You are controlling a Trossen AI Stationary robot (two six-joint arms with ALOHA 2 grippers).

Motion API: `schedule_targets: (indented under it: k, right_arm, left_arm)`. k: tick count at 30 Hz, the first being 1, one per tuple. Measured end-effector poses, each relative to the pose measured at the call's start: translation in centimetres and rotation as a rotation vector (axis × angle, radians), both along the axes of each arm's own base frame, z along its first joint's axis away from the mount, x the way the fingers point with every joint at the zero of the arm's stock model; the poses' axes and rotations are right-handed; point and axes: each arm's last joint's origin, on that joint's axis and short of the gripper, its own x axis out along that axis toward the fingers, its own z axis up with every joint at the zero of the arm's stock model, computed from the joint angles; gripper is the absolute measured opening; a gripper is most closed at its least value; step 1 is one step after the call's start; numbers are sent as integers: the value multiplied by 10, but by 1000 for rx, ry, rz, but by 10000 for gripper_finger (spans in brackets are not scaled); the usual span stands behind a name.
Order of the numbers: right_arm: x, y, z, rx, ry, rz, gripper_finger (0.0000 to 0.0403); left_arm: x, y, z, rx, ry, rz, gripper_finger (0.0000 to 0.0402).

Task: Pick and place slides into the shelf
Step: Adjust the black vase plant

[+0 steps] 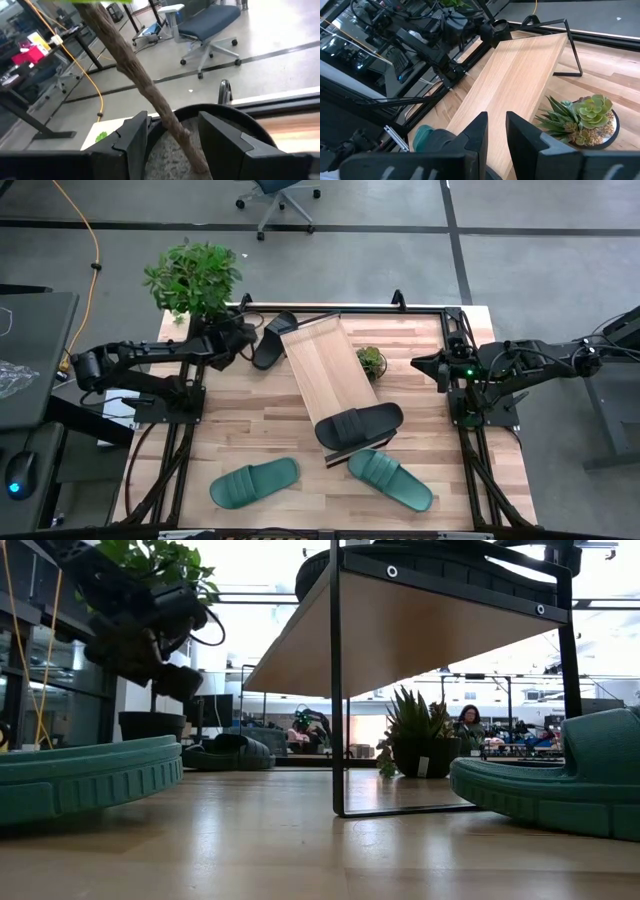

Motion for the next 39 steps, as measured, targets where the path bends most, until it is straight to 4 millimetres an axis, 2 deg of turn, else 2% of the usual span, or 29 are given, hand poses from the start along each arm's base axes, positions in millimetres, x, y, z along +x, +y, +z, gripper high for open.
schedule_targets:
  k: [9,18,27,33,39]
  right_arm:
    - [0,0,0,0,0,-1,60]
    - [0,0,-1,-13,15,1,60]
    - [-1,0,-1,-18,18,3,60]
    - [-1,0,-1,-18,18,3,60]
    - [-1,0,-3,-25,43,3,60]
  left_arm:
    - [-3,4,-3,-83,-44,-39,161]
    - [1,3,-3,-233,-8,-224,161]
    - [6,-8,3,-218,-1,-292,161]
    - [4,-20,-4,-311,77,-319,161]
    - [4,-33,-2,-341,127,-366,161]
